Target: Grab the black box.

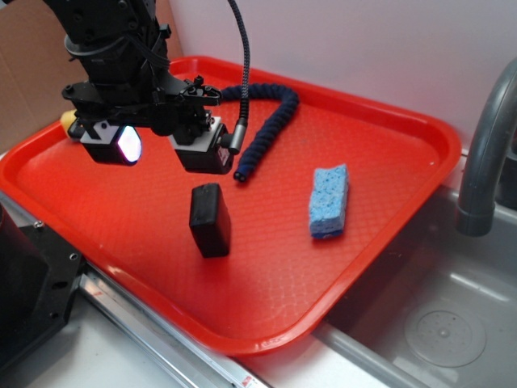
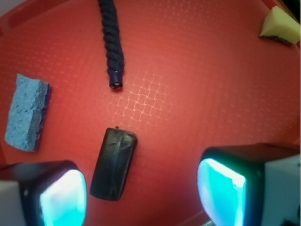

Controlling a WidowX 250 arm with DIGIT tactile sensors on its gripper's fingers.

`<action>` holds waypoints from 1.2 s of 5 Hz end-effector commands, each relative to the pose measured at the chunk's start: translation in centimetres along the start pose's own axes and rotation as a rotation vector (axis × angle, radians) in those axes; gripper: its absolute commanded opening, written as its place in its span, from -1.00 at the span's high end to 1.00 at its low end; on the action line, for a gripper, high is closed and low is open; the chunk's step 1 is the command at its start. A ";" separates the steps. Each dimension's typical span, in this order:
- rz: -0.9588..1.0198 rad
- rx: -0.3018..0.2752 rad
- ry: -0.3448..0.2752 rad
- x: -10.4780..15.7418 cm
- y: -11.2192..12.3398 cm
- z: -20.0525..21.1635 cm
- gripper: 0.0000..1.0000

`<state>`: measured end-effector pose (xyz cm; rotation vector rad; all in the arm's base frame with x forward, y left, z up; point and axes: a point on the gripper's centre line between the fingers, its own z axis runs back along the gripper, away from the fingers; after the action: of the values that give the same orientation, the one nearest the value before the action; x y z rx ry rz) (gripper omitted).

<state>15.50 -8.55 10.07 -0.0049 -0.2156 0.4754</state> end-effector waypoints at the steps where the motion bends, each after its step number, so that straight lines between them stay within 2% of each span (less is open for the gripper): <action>1: 0.007 -0.016 -0.011 0.7 -0.3 0.2 -1.00; 2: -0.041 -0.017 0.041 0.7 -1.3 -2.0 -1.00; 3: -0.015 -0.074 0.068 -0.2 -2.9 -4.3 -1.00; 5: 0.024 -0.024 0.190 -0.7 -3.3 -6.2 -1.00; 6: 0.022 0.013 0.205 -0.1 -3.2 -6.9 1.00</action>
<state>16.93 -10.92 2.88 -0.0157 0.0137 0.4885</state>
